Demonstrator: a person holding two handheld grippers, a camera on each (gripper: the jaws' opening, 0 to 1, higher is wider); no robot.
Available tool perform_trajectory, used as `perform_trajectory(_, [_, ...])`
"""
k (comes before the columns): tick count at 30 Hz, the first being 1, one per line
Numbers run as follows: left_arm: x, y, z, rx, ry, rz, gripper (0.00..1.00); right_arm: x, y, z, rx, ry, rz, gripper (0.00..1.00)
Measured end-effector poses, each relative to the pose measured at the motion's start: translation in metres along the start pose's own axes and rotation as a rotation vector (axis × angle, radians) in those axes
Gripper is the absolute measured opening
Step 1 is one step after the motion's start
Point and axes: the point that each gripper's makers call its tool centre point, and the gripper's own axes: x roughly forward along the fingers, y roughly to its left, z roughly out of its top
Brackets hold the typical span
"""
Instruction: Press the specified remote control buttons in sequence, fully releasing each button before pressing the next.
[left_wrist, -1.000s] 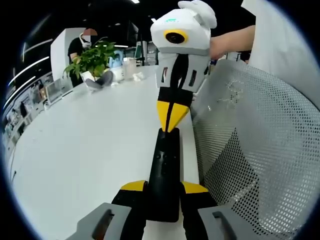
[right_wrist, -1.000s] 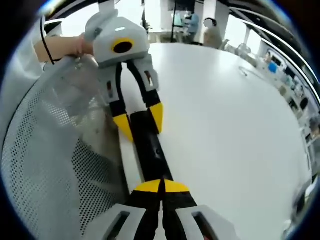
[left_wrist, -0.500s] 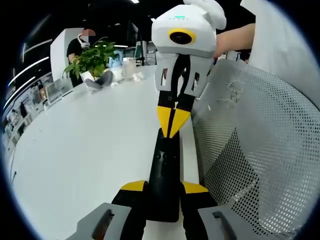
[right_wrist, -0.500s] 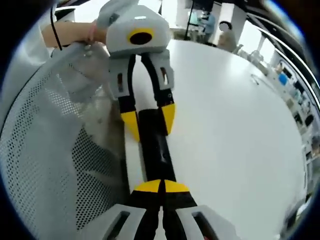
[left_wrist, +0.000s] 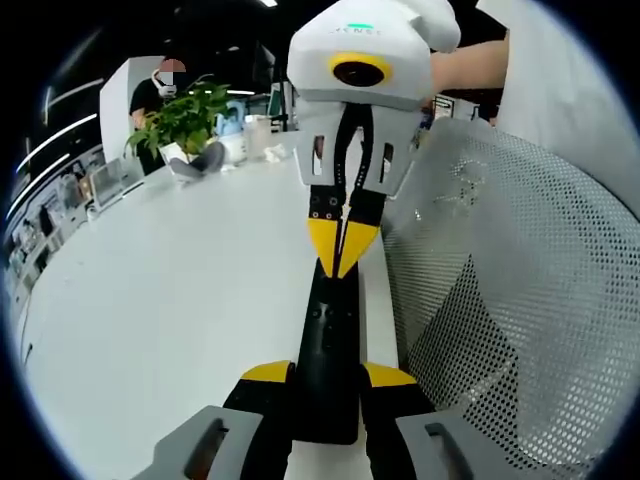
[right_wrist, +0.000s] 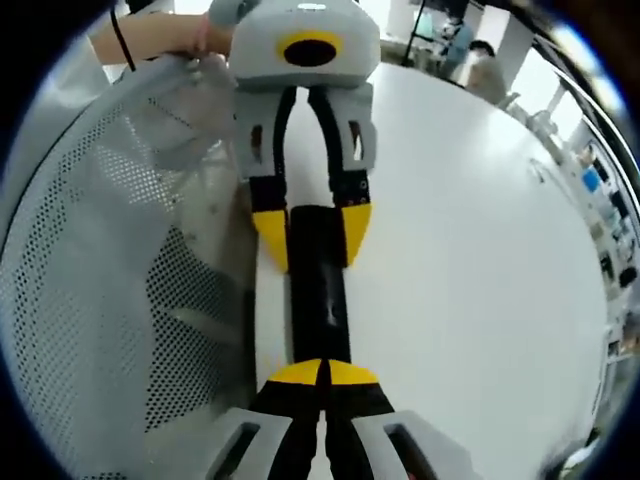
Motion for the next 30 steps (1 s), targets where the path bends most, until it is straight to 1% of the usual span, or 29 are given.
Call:
perform_trajectory(3, [-0.0004,0.0,-0.0001,0.0,0.0,-0.001,0.26,-0.0005,-0.0005,-0.0001,0.003,0.005,-0.002,0.0])
perform_trajectory(5, [-0.0005,0.0,-0.0002,0.0,0.0,-0.001,0.25,-0.0009,-0.0008,-0.0001,0.012,-0.005,-0.005,0.0])
perform_trajectory(10, [-0.0008,0.0001,-0.0004,-0.001,0.0,0.0,0.26,-0.0032,-0.0014,0.0006,0.08,-0.074,-0.005,0.0])
perform_trajectory(12, [-0.0008,0.0002,-0.0005,0.0,0.0,0.0,0.26,-0.0037,0.0016,0.0015,0.128,-0.092,0.01,0.0])
perform_trajectory(14, [-0.0009,0.0002,-0.0005,0.0,0.0,0.0,0.26,-0.0039,0.001,0.0025,0.139,-0.102,0.0,0.02])
perform_trajectory(17, [-0.001,0.0002,-0.0005,0.0,0.001,0.0,0.26,-0.0033,0.0003,0.0042,0.13,-0.105,-0.012,0.04])
perform_trajectory(20, [-0.0011,0.0002,-0.0004,0.0,0.001,0.0,0.26,-0.0004,0.0011,0.0061,0.121,-0.095,-0.004,0.05])
perform_trajectory(22, [-0.001,0.0003,-0.0006,0.0,0.001,0.0,0.26,-0.001,-0.0028,0.0044,0.068,-0.072,-0.027,0.02])
perform_trajectory(24, [-0.0009,0.0003,-0.0007,0.0,0.001,0.0,0.26,0.0,-0.0008,0.0052,0.061,-0.066,-0.024,0.02])
perform_trajectory(30, [-0.001,0.0003,-0.0013,0.001,0.002,0.0,0.26,0.0013,0.0004,0.0053,-0.009,-0.021,-0.039,0.02])
